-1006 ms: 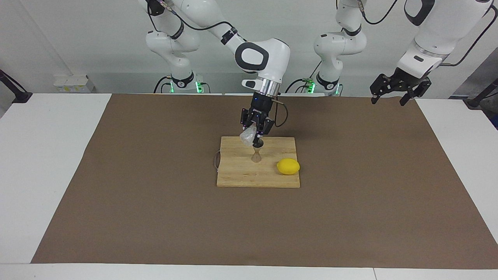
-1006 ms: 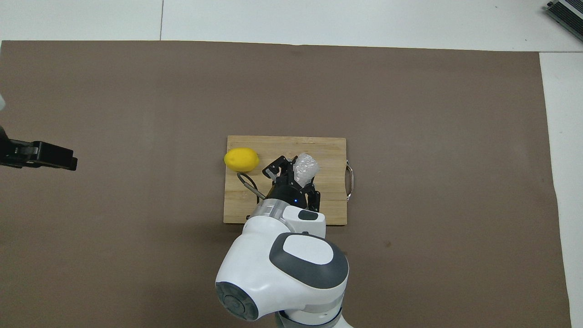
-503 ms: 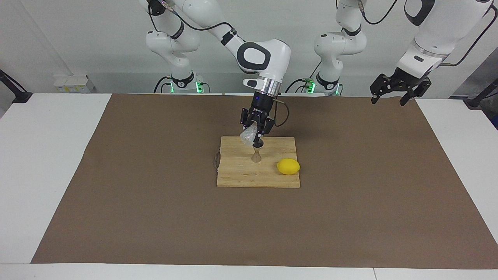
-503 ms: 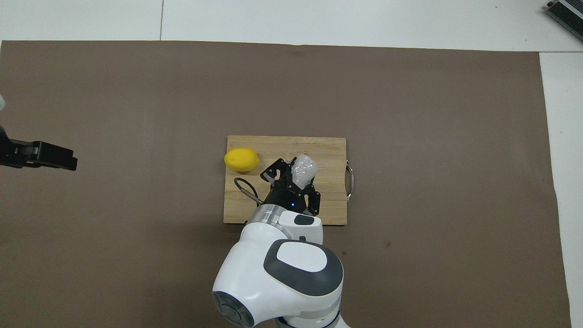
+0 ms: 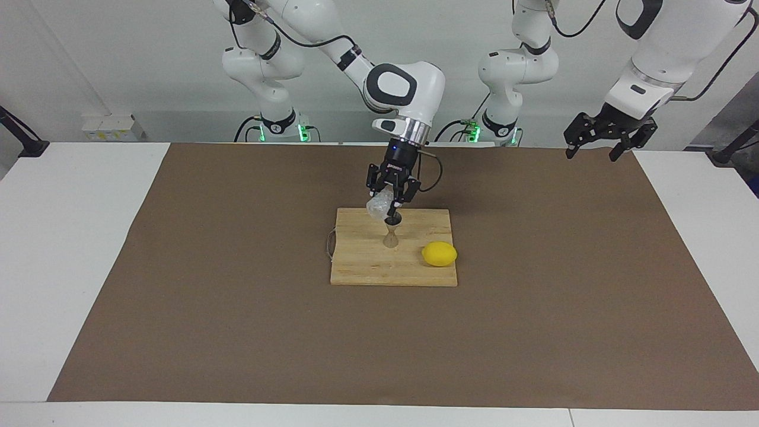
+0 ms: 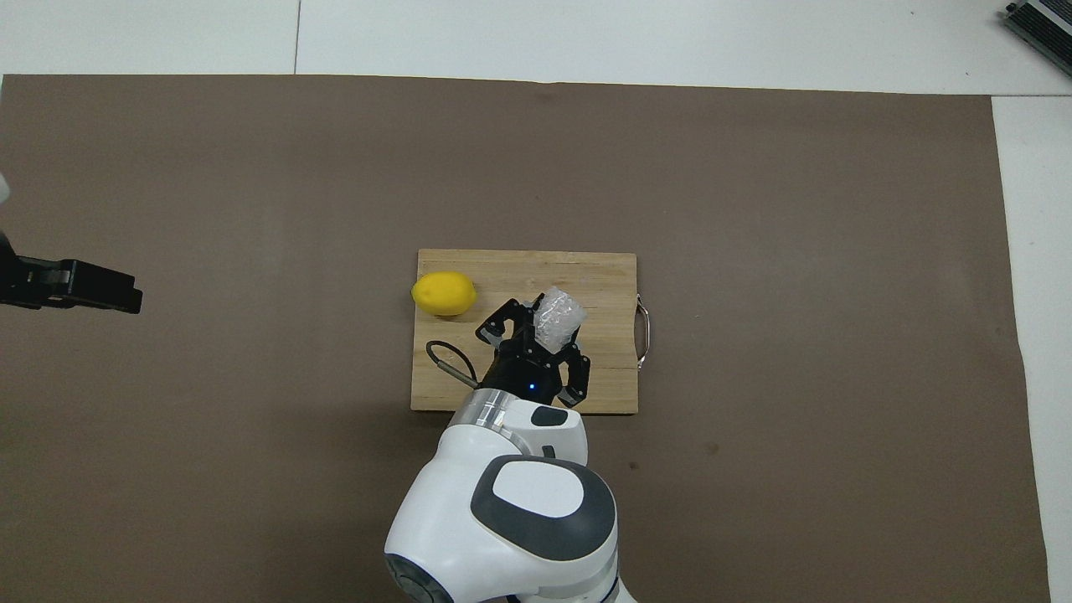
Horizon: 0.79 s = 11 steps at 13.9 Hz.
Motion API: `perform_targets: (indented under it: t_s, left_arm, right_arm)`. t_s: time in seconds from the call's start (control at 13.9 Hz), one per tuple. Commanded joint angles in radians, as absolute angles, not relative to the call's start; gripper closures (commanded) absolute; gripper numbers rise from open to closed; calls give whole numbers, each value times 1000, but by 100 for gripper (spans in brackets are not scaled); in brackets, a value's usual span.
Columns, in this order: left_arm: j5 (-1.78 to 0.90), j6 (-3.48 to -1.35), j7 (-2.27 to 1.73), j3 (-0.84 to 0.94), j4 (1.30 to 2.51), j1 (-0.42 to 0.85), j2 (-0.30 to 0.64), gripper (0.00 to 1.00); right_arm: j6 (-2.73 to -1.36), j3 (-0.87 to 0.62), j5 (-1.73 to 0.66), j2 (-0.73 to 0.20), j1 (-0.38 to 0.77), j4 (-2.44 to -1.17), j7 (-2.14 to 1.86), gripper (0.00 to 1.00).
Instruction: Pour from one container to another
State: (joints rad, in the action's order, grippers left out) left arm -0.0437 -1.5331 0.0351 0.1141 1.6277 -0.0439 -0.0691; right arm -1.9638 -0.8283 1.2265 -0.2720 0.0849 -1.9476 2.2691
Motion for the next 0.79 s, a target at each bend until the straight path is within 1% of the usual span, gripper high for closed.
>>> perform_targets:
  t_s: [0.0,0.36,0.72]
  left_arm:
    - [-28,-1528,23,123,1657,-52,-100,0]
    - [-28,-1528,23,123,1657,-52,-100,0]
    - [-28,-1528,23,123,1657,-52,-100,0]
  right_arm:
    - [-1934,-845,1284,-290,90,-1951,2316,55]
    - [-1895,-845,1347,-317,100,-1951,2339,55]
    - [-1888,-845,1350,-322,107,-1950,2345,55]
